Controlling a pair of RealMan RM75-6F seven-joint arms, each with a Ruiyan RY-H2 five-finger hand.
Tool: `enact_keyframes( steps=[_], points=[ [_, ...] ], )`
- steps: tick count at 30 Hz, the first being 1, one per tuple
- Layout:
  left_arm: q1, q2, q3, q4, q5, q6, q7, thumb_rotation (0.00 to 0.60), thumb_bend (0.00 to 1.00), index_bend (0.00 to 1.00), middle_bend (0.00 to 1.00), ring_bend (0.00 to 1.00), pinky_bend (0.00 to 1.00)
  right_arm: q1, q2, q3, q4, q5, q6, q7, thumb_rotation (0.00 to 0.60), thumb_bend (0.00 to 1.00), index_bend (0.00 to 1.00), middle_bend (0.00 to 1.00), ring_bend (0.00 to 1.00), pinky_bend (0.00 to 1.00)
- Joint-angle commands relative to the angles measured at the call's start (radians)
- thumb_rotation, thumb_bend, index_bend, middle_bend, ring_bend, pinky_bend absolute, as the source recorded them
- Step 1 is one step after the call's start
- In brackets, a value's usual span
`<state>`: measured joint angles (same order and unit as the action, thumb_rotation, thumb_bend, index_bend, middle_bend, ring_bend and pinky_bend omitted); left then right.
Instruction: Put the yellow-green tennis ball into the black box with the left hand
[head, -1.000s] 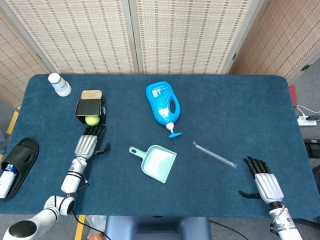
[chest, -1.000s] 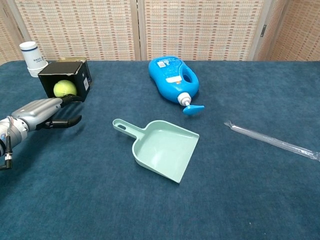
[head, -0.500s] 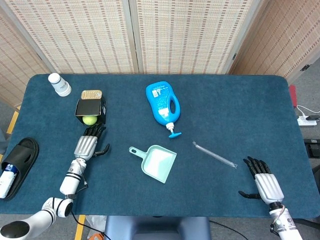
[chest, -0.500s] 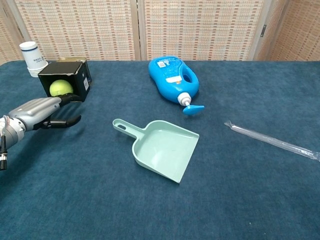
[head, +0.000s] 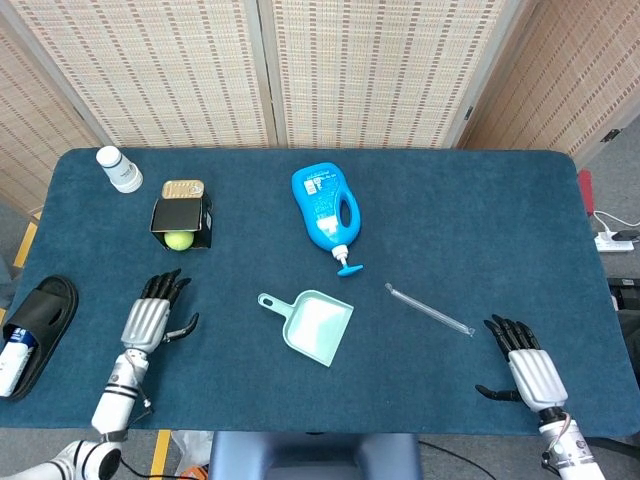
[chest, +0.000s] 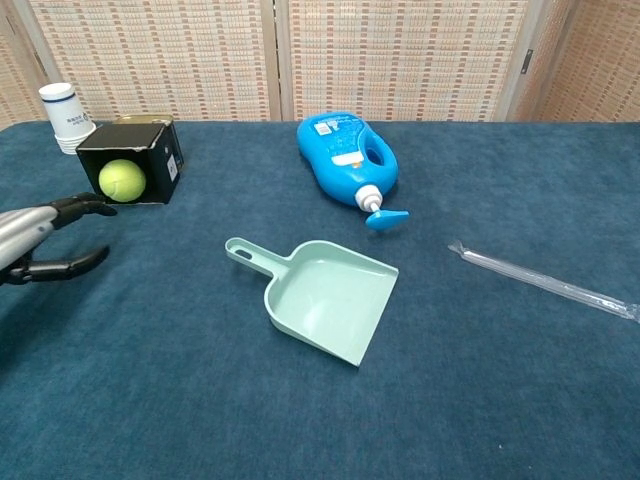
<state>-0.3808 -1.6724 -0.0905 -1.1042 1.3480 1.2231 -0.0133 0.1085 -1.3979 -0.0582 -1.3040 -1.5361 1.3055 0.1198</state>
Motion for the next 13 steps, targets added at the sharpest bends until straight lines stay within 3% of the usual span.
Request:
enact_keyframes(
  steps=[1,3,7,13],
  points=[
    [0.179,0.126,0.074,-0.162,-0.002,0.188,0.016,0.268,0.33,0.12,0.00,0.00,0.00,-0.011,0.001,-0.003,0.003,-0.010,0.023,0.013,0.600,0.00,0.00,0.00,0.00,0.00],
    [0.236,0.165,0.116,-0.188,0.011,0.228,-0.015,0.328,0.34,0.12,0.00,0.00,0.00,-0.017,0.000,-0.005,0.007,-0.017,0.039,0.022,0.600,0.00,0.00,0.00,0.00,0.00],
    [0.337,0.187,0.183,-0.134,0.078,0.337,-0.116,0.331,0.34,0.15,0.03,0.00,0.00,-0.016,-0.006,-0.001,0.021,-0.010,0.033,0.025,0.600,0.00,0.00,0.00,0.00,0.00],
    [0.367,0.158,0.170,-0.062,0.103,0.362,-0.186,0.333,0.34,0.18,0.07,0.00,0.00,-0.007,-0.010,0.000,0.016,-0.008,0.014,0.006,0.600,0.00,0.00,0.00,0.00,0.00]
  ],
)
